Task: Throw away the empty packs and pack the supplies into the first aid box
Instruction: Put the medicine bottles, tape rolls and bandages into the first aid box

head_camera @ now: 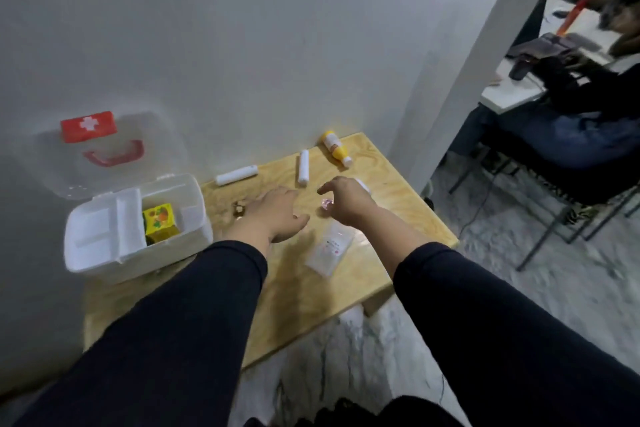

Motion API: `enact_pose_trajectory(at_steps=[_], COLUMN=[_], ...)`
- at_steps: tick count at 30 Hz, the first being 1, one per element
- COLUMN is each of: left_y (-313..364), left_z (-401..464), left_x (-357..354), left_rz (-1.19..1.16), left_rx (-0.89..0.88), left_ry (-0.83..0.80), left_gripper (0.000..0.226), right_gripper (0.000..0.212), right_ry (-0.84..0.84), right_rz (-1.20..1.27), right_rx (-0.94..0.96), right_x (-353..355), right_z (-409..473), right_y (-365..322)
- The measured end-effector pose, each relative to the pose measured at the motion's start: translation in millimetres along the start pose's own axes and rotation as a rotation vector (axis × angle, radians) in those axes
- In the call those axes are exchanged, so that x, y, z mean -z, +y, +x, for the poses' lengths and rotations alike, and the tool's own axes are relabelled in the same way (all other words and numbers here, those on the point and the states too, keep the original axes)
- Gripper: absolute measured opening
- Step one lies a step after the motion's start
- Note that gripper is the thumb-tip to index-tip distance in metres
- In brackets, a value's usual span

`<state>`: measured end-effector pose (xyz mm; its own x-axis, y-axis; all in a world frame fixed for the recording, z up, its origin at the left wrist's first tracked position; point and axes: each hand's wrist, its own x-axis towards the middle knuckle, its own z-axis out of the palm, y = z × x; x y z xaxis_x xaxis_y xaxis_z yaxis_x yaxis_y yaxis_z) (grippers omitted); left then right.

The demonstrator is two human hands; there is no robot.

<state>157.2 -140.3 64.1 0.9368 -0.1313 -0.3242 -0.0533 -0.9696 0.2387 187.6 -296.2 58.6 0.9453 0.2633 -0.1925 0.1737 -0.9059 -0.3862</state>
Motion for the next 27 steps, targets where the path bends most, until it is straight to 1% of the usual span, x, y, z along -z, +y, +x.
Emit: enact_pose_trajectory(at_steps=[2,5,9,11,14,16,19,24,27], left_y=[21,41,53,55,56,55,54,56,55], left_z=[9,18,20,22,22,22,21,19,17], left_x=[-14,-36,-55,-61,-65,-68,-73,-71,-62], left_rz=[-0.021,-0.072,-0.044,-0.015,-0.011,-0.021,-0.021,-0.005,0.012], left_rx=[-0.042,-0.054,-0.032,-0.024,-0.029,-0.021,0.008,0.020,0.019], left_ry=[-0.036,-0.086,-0.118,-0.113,-0.101,-0.095,-0.106,-0.106,-0.080], left_gripper=[0.066,0.062,0.069,0.063,0.054,0.055,0.063,0.066,0.066], right_gripper=[0.045,0.054,0.057,0.057,0.054,0.054,0.053,0.048,0.050], right_ry=[-0.025,-0.099,-0.224,-0.248,-0.230,-0.191,-0.184,-0.198,-0.181], right_rz=[0.004,0.003,0.012,0.047,0.064,0.070,0.069,0.059,0.100], right_rx=[-0.013,-0.004,0.072,0.123,0.172,0.188,0.203,0.136,0.088], right_x=[-2,-13,-32,-42,-55,-58,-57,-46,-32], right_z=[-10,-17,-18,-15,-13,-14,-18,-23,-29], right_y=[24,52,70,72,74,77,84,91,93])
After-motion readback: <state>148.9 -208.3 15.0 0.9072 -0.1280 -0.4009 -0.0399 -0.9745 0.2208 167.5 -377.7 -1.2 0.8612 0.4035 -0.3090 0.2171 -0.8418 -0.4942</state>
